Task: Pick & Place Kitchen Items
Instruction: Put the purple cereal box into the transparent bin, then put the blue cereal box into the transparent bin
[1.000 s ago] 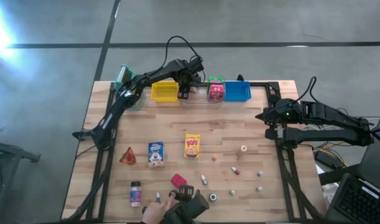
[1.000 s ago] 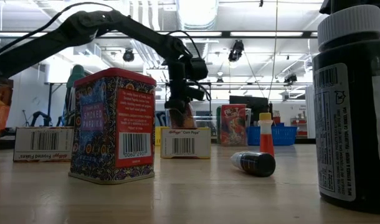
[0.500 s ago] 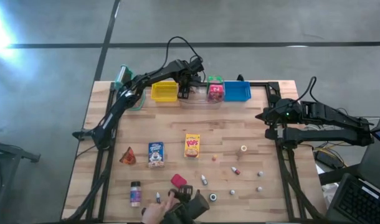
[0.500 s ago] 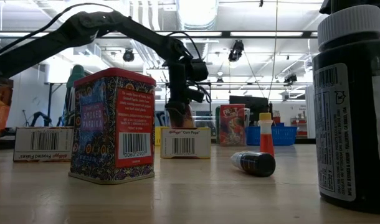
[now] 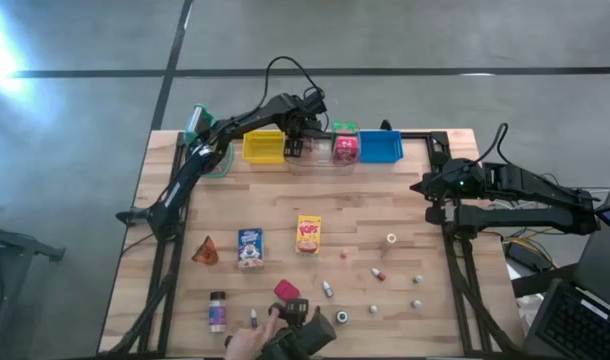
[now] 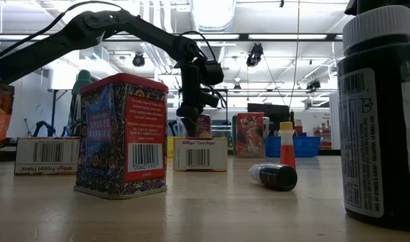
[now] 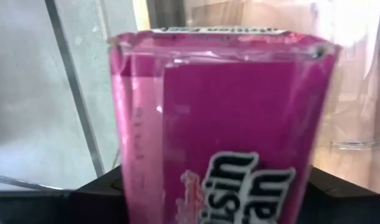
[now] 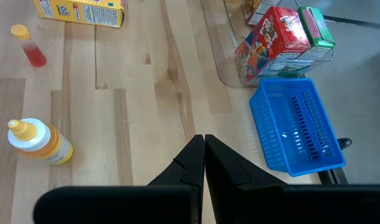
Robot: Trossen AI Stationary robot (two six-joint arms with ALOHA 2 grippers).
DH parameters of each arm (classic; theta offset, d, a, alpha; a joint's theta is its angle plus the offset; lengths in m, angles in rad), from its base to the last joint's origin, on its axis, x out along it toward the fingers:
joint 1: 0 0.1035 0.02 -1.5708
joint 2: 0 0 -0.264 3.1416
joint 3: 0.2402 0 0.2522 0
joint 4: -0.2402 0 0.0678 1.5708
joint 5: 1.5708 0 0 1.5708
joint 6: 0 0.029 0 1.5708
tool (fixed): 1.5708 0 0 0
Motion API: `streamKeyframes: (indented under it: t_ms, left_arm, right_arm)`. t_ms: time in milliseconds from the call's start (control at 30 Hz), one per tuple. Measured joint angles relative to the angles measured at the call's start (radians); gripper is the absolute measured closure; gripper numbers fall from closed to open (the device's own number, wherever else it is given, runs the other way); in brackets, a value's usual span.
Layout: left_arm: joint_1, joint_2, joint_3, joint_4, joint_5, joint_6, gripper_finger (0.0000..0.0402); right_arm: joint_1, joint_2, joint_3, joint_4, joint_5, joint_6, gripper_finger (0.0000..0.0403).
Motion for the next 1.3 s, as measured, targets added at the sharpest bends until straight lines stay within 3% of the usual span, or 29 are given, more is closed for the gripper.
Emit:
streamKeyframes:
  t_ms: [400, 633, 767, 967, 1300]
  left_arm:
    - [-0.004, -0.058, 0.168, -0.108, -0.006, -0.067, 0.0158]
    - [-0.004, -0.077, 0.077, -0.123, 0.081, -0.11, 0.0158]
    - [-0.005, -0.08, -0.008, -0.043, 0.051, -0.101, 0.0158]
    - [-0.006, -0.098, -0.031, -0.054, -0.087, -0.066, 0.0158]
    - [-0.007, -0.192, -0.032, -0.034, -0.025, -0.085, 0.0158]
  right_arm:
    - [0.0, 0.0, 0.0, 0.0, 0.0, 0.0, 0.0394]
    - [0.0, 0.0, 0.0, 0.0, 0.0, 0.0, 0.0394]
    - [0.0, 0.0, 0.0, 0.0, 0.0, 0.0, 0.0394]
    - [0.0, 0.0, 0.0, 0.0, 0.0, 0.0, 0.0394]
    - [0.0, 0.0, 0.0, 0.0, 0.0, 0.0, 0.0394]
